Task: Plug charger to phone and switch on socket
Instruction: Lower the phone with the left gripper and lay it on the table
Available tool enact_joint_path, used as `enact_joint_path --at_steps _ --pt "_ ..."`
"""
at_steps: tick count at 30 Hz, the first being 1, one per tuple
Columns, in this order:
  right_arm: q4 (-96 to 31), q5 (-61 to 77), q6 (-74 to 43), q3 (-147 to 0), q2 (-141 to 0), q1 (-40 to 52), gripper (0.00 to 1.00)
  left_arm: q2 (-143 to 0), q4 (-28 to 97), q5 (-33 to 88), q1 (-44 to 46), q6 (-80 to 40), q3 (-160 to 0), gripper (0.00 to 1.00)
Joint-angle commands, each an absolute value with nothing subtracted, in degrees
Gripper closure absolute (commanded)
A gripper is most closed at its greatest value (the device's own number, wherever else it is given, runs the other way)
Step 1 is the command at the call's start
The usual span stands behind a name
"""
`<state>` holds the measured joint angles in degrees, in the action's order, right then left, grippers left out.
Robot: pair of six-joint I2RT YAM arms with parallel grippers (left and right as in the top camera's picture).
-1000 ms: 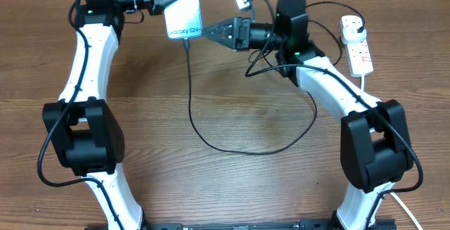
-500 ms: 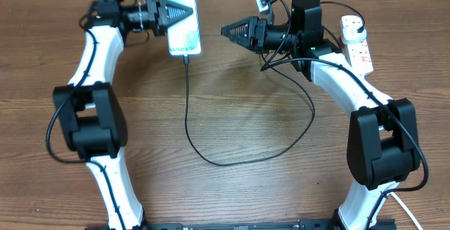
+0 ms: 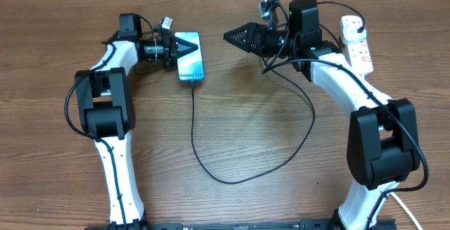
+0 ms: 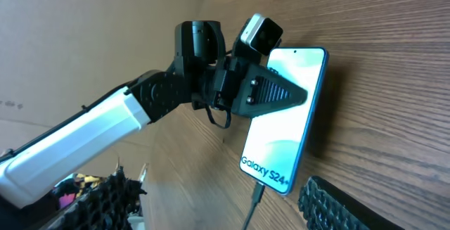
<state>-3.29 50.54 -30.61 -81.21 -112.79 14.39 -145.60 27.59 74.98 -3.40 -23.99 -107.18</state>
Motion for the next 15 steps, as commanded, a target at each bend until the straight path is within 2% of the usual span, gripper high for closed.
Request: enact_joint_path --at_steps 1,15 --pt "-3.4 49.2 -29.5 -81.8 -113.3 14.6 0.24 -144.6 28.3 71.5 -2.2 -20.5 -108.1 0.96" --pt "-4.8 46.9 -29.5 -81.8 -113.3 14.6 0.23 -144.5 39.0 51.2 -0.6 -12.8 -108.2 0.96"
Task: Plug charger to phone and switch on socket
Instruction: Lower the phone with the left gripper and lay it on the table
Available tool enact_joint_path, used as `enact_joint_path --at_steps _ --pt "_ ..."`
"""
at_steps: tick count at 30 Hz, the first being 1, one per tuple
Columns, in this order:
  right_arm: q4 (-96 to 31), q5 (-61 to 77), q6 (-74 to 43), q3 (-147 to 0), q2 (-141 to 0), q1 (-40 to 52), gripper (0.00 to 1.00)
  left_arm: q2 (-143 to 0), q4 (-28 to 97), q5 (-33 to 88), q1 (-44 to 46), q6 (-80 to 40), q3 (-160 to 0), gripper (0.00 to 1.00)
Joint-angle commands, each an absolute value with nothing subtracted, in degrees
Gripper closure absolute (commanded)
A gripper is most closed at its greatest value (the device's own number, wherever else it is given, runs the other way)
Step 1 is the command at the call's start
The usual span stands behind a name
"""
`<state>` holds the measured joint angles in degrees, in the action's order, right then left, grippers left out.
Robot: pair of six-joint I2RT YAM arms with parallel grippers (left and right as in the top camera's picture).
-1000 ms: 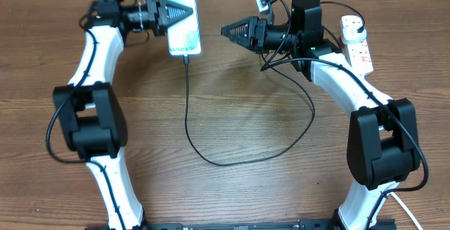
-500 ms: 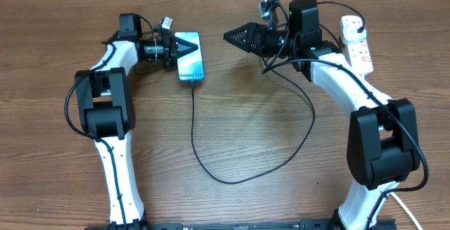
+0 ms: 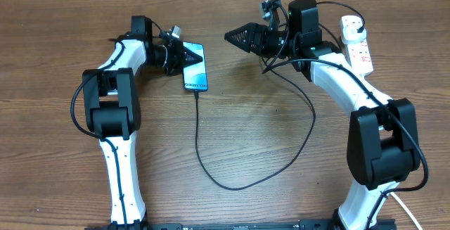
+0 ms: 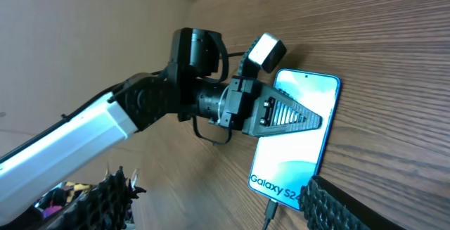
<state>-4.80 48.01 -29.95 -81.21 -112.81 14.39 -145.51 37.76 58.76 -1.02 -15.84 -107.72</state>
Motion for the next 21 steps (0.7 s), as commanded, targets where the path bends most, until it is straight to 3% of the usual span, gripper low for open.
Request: enact_joint_path --at_steps 1,4,10,12,21 --pt "-4.8 46.9 -29.5 -81.8 -113.3 14.6 0.23 -144.5 39.4 50.4 -0.6 -12.7 -108.2 0.96" --pt "-4.8 46.9 -29.5 -81.8 -113.3 14.6 0.23 -144.5 40.2 50.2 -0.6 -11.7 -108.2 0.91" --pt "-4.8 46.9 -29.5 -81.8 -113.3 14.6 0.23 -144.5 40.3 50.2 -0.6 -11.7 -108.2 0.55" --pt "-4.8 46.9 -29.5 -81.8 -113.3 14.6 0.23 -144.5 40.3 50.2 -0.7 -11.7 -108.2 0.47" --pt "-4.8 46.9 -29.5 -81.8 -113.3 14.6 0.23 -144.5 40.7 48.0 -0.8 -11.8 -108.2 0.42"
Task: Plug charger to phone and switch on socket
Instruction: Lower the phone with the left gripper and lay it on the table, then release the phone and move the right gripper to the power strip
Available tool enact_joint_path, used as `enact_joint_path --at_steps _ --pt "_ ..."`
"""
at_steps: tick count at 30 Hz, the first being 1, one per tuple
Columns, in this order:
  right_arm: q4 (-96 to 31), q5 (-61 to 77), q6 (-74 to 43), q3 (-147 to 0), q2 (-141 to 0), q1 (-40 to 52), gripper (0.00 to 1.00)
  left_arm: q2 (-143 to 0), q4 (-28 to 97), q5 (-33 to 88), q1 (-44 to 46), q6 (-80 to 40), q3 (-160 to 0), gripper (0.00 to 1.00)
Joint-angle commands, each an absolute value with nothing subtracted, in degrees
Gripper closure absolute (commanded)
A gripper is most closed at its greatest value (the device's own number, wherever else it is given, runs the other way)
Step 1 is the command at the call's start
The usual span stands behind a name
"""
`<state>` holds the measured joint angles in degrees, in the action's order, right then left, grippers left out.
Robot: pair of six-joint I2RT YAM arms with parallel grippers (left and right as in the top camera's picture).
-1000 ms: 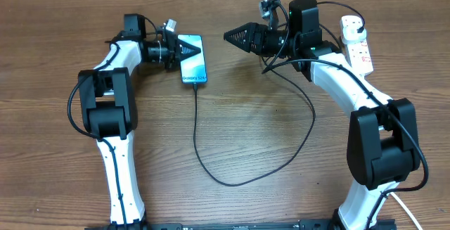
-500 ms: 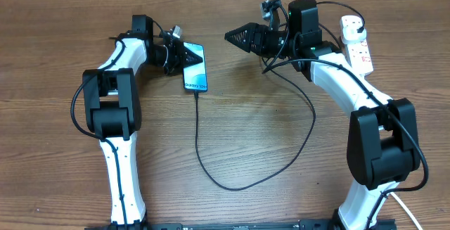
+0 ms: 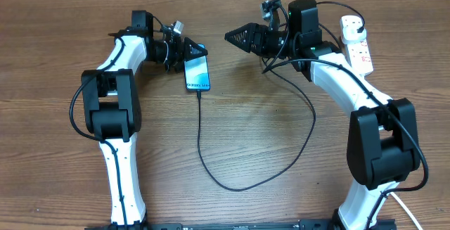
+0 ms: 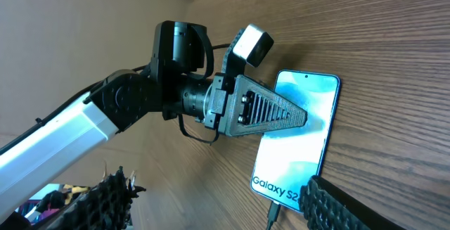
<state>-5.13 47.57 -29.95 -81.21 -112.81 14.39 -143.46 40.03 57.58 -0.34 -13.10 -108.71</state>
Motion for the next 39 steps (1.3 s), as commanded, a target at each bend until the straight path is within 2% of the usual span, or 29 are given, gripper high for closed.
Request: enact_joint_path --at_steps 1,17,25,39 --pt "-4.8 46.9 -29.5 -81.8 -113.3 14.6 0.23 -144.5 40.8 47.4 -0.8 -11.8 -108.2 0.42" --pt "-4.8 46.5 -29.5 -81.8 -113.3 14.6 0.23 -144.4 49.5 33.7 -0.8 -11.8 -113.6 0.22" --pt "-4.8 46.5 -29.5 -81.8 -113.3 14.6 0.23 -144.4 54.4 27.4 -0.7 -11.8 -117.5 0.19" --pt "-4.9 46.5 -29.5 -81.8 -113.3 14.6 0.23 -144.4 58.5 18.5 -0.7 -11.8 -117.5 0.19"
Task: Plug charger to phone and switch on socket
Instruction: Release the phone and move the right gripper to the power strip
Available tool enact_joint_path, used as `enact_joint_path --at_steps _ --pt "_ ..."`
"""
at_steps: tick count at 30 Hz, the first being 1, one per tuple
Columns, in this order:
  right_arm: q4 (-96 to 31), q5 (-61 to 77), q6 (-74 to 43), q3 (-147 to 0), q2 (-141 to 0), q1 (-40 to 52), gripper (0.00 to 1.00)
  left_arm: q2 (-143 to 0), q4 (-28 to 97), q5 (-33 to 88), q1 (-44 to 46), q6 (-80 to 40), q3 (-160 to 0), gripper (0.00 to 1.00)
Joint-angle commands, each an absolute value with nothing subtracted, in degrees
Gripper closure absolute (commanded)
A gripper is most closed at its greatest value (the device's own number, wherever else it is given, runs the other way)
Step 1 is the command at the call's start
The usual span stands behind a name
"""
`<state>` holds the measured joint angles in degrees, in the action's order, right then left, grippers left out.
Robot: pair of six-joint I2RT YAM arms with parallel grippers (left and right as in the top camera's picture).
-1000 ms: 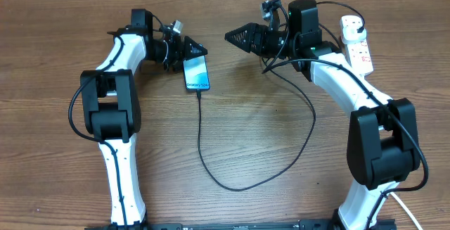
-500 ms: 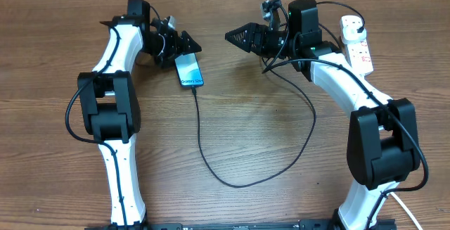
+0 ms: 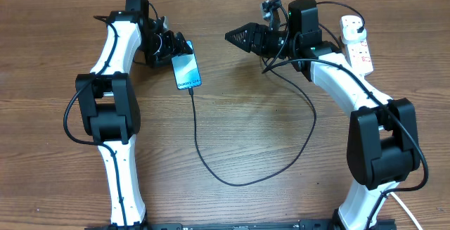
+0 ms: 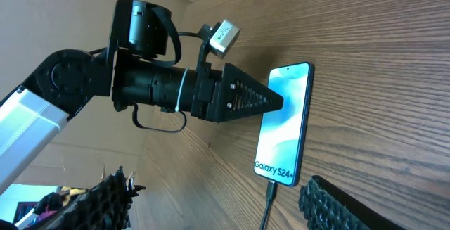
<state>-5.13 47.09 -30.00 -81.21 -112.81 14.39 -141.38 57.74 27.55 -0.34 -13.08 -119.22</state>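
The phone (image 3: 186, 72) lies flat on the wooden table, screen lit and reading "Galaxy S24+" (image 4: 285, 124). A black charger cable (image 3: 197, 138) sits in its bottom port (image 4: 271, 191) and loops right toward the white power strip (image 3: 356, 47) at the far right. My left gripper (image 3: 181, 46) looks shut, its tip (image 4: 279, 102) at the phone's upper left edge. Nothing is between the fingers of my open right gripper (image 3: 229, 36), which hangs in the air right of the phone. The socket switch's state cannot be made out.
The cable's loop (image 3: 232, 181) crosses the middle of the table and runs up under the right arm (image 3: 337, 75). A cardboard wall (image 4: 63, 19) stands along the table's far edge.
The left arm has swung so its gripper now points from the upper left. The phone has shifted left and turned a little, bottom end to the right. The right gripper has not moved.
The left gripper first lay over the phone at the far left. At each later moment the phone sat a little lower and further right with the gripper's tip on it. Now the phone is back left and turned. The cable stayed in the phone throughout; the right arm held still.
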Motion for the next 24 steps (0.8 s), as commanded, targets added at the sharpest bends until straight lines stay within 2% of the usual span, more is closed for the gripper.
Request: enact_joint_path --at_steps 1,8,14,18,24 --pt "-4.9 46.5 -29.5 -81.8 -113.3 14.6 0.23 -144.4 58.5 18.2 -0.7 -11.8 -117.5 0.19" --pt "-4.9 46.5 -29.5 -81.8 -113.3 14.6 0.24 -144.4 58.7 18.0 -0.7 -11.8 -118.7 0.2" --pt "-6.8 43.6 -29.7 -83.3 -113.0 14.5 0.23 -142.2 62.1 18.2 -0.7 -11.7 -126.1 0.21" --pt "-14.4 38.8 -26.7 -86.5 -111.8 13.4 0.23 -139.1 65.6 18.3 -0.7 -10.6 -133.0 0.21" --pt "-32.6 25.2 -22.0 -94.3 -109.3 10.8 0.25 -132.9 69.4 18.7 -0.3 -10.3 -139.0 0.23"
